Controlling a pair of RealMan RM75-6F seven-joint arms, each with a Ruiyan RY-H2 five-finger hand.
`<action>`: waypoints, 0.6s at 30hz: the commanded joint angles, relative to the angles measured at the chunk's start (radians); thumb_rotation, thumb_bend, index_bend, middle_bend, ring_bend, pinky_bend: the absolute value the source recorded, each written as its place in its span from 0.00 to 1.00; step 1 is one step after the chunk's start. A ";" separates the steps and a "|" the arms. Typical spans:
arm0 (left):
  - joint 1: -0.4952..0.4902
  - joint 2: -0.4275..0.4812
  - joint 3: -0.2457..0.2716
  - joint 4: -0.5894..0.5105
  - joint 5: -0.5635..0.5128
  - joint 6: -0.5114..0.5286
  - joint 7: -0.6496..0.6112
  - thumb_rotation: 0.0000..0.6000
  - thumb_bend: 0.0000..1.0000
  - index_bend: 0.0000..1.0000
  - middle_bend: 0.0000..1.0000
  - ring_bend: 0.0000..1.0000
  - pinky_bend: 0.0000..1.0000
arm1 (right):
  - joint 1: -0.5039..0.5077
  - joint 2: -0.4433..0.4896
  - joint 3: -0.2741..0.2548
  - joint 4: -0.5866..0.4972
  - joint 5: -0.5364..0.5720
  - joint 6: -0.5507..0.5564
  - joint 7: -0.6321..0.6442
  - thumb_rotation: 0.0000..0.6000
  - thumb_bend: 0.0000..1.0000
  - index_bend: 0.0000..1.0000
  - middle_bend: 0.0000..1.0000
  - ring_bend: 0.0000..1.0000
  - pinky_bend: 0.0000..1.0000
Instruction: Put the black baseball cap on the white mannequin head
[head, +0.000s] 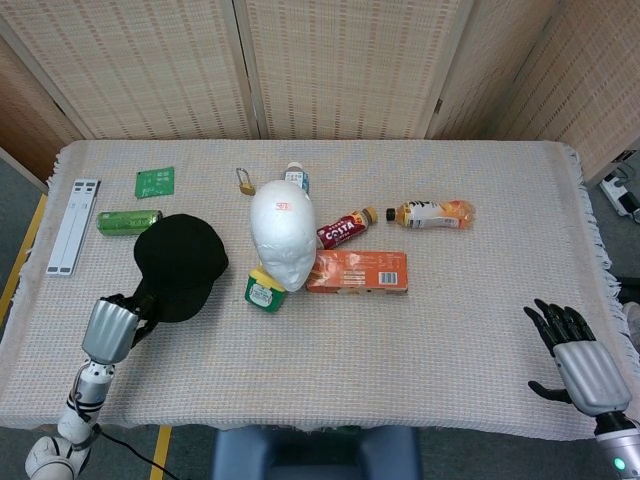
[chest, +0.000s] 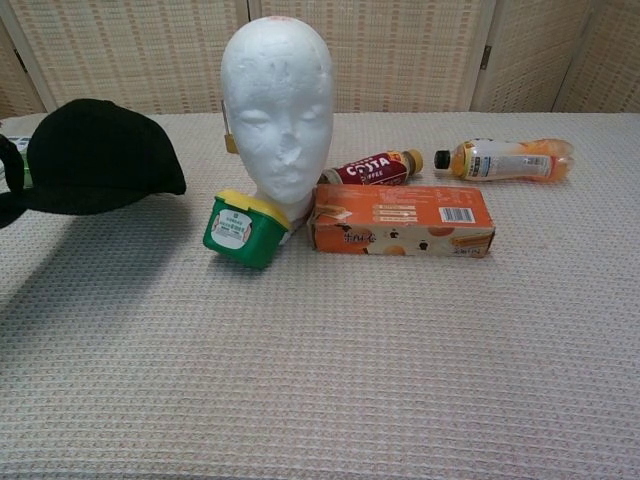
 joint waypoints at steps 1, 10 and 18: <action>-0.053 0.042 -0.043 -0.022 -0.036 0.059 -0.008 1.00 0.43 0.69 1.00 0.98 1.00 | 0.000 0.001 -0.001 -0.001 -0.001 0.000 0.001 1.00 0.05 0.00 0.00 0.00 0.00; -0.186 0.151 -0.120 -0.093 -0.087 0.125 0.036 1.00 0.44 0.69 1.00 0.98 1.00 | -0.003 0.005 -0.007 -0.003 -0.016 0.007 0.012 1.00 0.05 0.00 0.00 0.00 0.00; -0.315 0.209 -0.131 -0.211 -0.063 0.126 0.153 1.00 0.44 0.69 1.00 0.98 1.00 | -0.001 -0.001 -0.006 -0.006 -0.007 -0.002 -0.004 1.00 0.05 0.00 0.00 0.00 0.00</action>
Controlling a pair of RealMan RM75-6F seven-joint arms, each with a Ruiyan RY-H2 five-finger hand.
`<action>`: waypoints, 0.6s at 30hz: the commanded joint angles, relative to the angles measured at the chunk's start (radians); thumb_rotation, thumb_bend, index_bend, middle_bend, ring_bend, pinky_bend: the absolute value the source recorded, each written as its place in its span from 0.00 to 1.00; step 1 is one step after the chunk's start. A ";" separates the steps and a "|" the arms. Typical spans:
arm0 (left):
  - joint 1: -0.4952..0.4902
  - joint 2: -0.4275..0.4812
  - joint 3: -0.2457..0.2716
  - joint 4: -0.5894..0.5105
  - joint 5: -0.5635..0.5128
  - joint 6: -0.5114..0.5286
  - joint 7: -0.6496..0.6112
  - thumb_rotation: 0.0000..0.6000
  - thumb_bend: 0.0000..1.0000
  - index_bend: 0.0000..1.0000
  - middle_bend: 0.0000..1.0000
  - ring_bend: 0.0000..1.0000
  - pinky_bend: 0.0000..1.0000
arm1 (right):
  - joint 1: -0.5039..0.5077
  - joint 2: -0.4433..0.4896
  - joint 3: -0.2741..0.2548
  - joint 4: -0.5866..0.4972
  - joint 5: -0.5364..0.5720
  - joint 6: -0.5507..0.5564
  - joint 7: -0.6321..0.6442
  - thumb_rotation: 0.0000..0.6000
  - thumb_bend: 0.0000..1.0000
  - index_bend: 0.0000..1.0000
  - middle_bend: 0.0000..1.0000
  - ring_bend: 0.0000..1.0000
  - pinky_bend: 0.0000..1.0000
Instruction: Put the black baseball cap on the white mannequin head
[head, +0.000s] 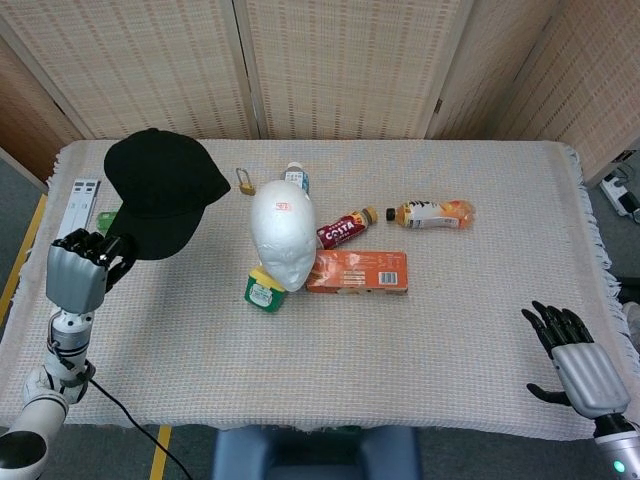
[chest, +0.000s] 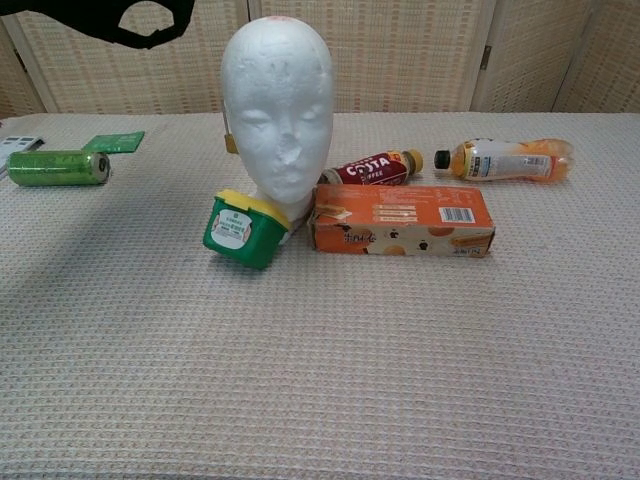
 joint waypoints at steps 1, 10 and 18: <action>-0.064 0.019 0.004 -0.071 0.027 -0.003 0.079 1.00 0.44 0.69 1.00 0.98 1.00 | 0.002 -0.001 0.001 -0.001 0.003 -0.003 -0.003 1.00 0.05 0.00 0.00 0.00 0.00; -0.157 -0.008 0.039 -0.172 0.094 -0.053 0.238 1.00 0.44 0.69 1.00 0.98 1.00 | 0.006 0.006 0.010 0.003 0.019 -0.006 0.023 1.00 0.05 0.00 0.00 0.00 0.00; -0.167 -0.113 0.098 -0.187 0.155 -0.097 0.326 1.00 0.44 0.69 1.00 0.98 1.00 | 0.002 0.028 0.019 0.012 0.023 0.011 0.080 1.00 0.05 0.00 0.00 0.00 0.00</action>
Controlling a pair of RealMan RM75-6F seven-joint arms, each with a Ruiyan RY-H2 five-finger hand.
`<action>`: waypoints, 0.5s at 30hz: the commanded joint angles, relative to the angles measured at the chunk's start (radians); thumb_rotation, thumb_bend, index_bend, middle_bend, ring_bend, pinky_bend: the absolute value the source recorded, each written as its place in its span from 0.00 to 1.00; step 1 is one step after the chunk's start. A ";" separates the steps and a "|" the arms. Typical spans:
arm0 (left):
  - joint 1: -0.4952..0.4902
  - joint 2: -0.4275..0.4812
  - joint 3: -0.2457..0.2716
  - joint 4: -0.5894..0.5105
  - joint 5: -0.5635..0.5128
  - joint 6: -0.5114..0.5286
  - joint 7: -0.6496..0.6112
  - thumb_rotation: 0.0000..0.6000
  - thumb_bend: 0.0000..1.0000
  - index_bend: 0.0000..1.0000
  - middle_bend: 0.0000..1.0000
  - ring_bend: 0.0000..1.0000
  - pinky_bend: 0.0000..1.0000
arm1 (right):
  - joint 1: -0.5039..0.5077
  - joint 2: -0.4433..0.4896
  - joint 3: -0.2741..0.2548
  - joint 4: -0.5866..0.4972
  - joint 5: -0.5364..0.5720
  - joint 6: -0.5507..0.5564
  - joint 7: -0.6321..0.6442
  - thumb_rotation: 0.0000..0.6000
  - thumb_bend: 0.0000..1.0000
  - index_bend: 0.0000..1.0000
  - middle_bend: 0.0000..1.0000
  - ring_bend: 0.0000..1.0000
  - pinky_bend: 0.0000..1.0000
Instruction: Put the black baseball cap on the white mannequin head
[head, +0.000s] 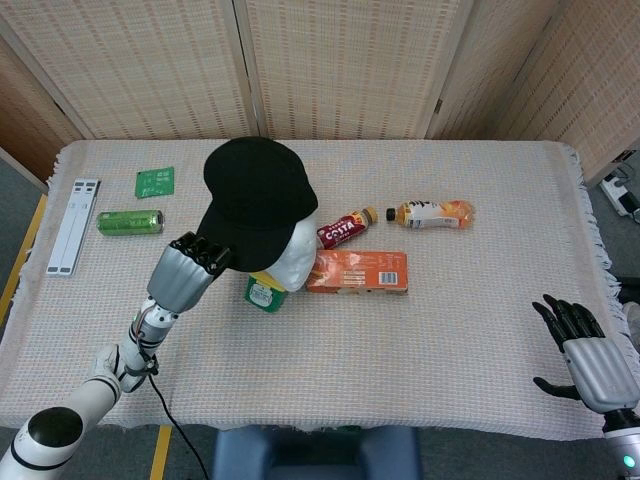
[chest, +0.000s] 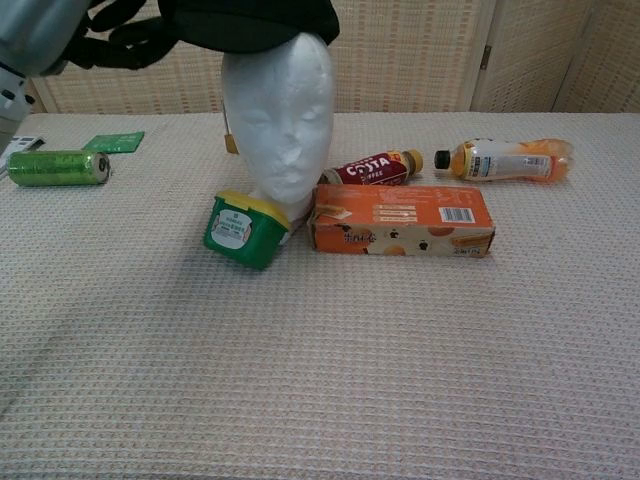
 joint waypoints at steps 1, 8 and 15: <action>-0.004 -0.039 0.020 0.004 0.019 -0.018 0.011 1.00 0.44 0.69 1.00 0.98 1.00 | 0.000 0.005 0.002 0.004 0.001 0.002 0.010 1.00 0.05 0.00 0.00 0.00 0.00; 0.018 -0.085 0.056 0.036 0.053 -0.019 0.019 1.00 0.44 0.69 1.00 0.98 1.00 | 0.002 0.007 0.001 0.006 -0.002 -0.003 0.015 1.00 0.05 0.00 0.00 0.00 0.00; 0.074 -0.080 0.075 0.019 0.055 -0.024 0.043 1.00 0.26 0.26 1.00 0.96 1.00 | -0.002 0.006 -0.003 0.005 -0.014 0.007 0.011 1.00 0.05 0.00 0.00 0.00 0.00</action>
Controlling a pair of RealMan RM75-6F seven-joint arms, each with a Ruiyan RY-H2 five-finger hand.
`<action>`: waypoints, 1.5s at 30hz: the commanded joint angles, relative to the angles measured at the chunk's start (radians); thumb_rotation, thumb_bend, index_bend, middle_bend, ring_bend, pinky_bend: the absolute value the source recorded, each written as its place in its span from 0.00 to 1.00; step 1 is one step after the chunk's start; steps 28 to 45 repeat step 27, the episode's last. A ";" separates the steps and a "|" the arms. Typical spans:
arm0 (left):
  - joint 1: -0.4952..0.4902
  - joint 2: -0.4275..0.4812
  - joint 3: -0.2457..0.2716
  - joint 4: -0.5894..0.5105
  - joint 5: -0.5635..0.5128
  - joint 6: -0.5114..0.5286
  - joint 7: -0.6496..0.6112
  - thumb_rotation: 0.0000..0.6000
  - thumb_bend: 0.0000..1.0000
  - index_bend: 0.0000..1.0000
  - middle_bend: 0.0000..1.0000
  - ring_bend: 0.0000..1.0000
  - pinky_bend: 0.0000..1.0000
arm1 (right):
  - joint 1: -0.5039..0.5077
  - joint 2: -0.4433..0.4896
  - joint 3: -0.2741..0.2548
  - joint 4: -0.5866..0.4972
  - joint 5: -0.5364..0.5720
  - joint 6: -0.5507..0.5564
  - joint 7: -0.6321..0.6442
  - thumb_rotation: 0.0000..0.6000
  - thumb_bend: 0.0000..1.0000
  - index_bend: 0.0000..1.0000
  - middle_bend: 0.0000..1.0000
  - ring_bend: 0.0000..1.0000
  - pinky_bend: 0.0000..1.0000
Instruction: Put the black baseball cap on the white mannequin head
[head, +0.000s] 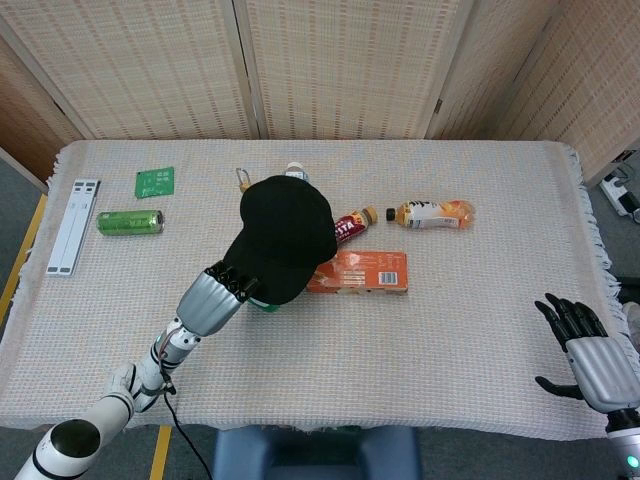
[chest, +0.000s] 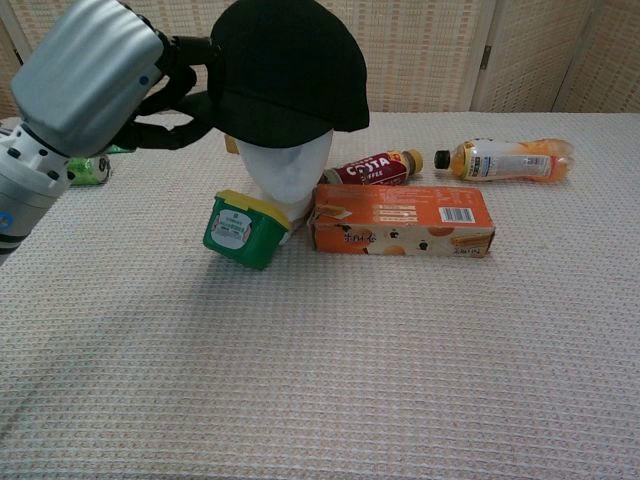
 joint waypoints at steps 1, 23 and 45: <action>0.034 0.019 0.011 -0.040 0.000 0.000 0.024 1.00 0.22 0.18 1.00 0.95 1.00 | -0.001 -0.001 -0.002 0.000 -0.003 0.002 -0.003 1.00 0.05 0.00 0.00 0.00 0.00; 0.579 0.746 0.225 -1.050 -0.276 -0.102 0.097 1.00 0.11 0.14 0.18 0.08 0.16 | -0.012 -0.032 0.004 -0.003 0.001 0.022 -0.045 1.00 0.05 0.00 0.00 0.00 0.00; 0.621 0.771 0.223 -1.048 -0.281 -0.110 0.114 1.00 0.10 0.14 0.15 0.05 0.13 | -0.012 -0.049 0.013 -0.001 0.020 0.023 -0.072 1.00 0.05 0.00 0.00 0.00 0.00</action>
